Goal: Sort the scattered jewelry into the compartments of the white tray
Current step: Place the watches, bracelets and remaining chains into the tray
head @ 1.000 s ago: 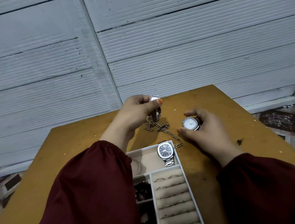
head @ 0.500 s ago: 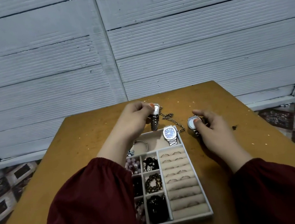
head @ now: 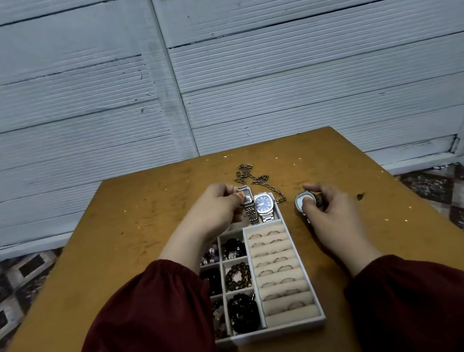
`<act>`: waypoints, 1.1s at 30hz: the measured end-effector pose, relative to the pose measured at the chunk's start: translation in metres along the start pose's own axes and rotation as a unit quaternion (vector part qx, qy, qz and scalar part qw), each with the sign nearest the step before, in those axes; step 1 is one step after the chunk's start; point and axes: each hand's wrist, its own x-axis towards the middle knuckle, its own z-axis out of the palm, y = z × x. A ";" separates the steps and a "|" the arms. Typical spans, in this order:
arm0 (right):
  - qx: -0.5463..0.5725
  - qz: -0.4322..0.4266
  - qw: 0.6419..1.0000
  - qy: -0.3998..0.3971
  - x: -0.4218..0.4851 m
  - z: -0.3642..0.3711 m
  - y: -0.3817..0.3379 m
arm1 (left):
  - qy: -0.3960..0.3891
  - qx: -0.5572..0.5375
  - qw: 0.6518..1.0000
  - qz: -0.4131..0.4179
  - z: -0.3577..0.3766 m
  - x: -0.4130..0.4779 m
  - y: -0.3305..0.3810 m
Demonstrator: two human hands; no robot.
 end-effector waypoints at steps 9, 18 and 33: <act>-0.074 -0.008 0.997 0.010 0.001 0.000 0.002 | 0.013 0.053 0.998 -0.009 -0.001 0.008 -0.008; -0.091 -0.016 0.996 0.007 0.000 0.000 0.002 | 0.004 0.028 1.000 0.008 -0.002 0.011 -0.011; -0.085 -0.009 0.996 0.004 0.000 0.001 0.000 | 0.057 -0.002 0.998 0.014 0.004 0.019 -0.018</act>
